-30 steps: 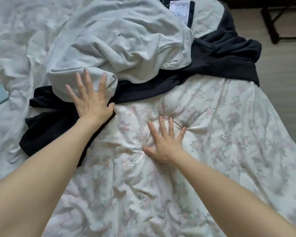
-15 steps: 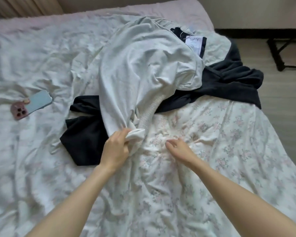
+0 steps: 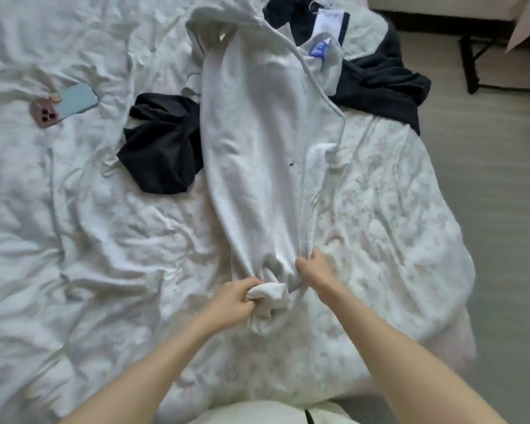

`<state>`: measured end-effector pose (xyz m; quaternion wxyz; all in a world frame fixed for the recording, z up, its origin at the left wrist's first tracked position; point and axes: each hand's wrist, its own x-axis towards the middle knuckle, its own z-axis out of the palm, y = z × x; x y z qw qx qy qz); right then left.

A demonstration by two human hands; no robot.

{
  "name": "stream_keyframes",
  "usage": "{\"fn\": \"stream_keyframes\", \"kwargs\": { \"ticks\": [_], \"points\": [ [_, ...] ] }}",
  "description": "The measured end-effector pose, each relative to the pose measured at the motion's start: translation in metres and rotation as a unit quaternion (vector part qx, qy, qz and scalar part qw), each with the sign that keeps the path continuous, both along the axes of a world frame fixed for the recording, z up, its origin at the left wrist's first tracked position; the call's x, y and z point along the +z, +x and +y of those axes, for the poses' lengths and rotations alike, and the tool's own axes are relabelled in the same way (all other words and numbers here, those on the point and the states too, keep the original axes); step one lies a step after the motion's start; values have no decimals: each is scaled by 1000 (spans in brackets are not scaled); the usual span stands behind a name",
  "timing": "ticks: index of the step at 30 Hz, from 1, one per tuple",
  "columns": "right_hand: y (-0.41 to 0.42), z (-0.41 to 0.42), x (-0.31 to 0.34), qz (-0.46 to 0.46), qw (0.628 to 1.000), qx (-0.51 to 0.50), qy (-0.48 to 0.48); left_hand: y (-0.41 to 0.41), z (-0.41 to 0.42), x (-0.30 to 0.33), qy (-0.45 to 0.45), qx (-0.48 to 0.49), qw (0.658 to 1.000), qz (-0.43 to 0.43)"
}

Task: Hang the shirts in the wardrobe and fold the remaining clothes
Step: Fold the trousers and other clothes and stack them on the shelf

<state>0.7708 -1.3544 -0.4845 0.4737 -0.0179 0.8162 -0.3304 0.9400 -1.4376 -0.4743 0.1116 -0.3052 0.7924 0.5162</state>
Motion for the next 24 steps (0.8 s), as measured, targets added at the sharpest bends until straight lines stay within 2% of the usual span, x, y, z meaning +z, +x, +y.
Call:
{"fn": "stream_keyframes", "kwargs": {
  "ticks": [4, 6, 9, 11, 12, 14, 16, 17, 18, 20, 22, 24],
  "points": [
    [9, 80, 6, 79, 991, 61, 90, 22, 24, -15, 28, -120, 991, -57],
    [3, 97, 9, 99, 985, 69, 122, 26, 28, -22, 26, -122, 990, -72],
    [-1, 99, 7, 101, 981, 70, 151, 19, 24, -29, -54, 8, 997, -51],
    [-1, 92, 6, 112, 977, 55, 172, 4, 11, -29, -96, 142, 984, -43],
    [-1, 86, 8, 136, 974, 49, 176, -5, 2, -28, -83, 203, 974, -49],
    [-2, 72, 8, 229, 957, 75, 159, -27, -18, -30, 15, 279, 957, -71],
    [-4, 57, 12, 304, 939, 136, 87, -50, -33, -32, 156, 346, 923, -61],
    [-6, 48, 14, 301, 941, 151, 38, -58, -36, -33, 200, 374, 904, -52],
    [-9, 37, 15, 275, 950, 149, -6, -66, -38, -36, 202, 384, 900, -36],
    [-15, 20, 21, 209, 969, 112, -69, -74, -31, -31, 110, 340, 934, 4],
    [-21, 7, 26, 199, 970, 91, -102, -71, -15, -26, -8, 261, 965, 27],
    [-27, -5, 32, 209, 967, 90, -119, -57, 5, -18, -27, 157, 985, 59]
  ]
}}
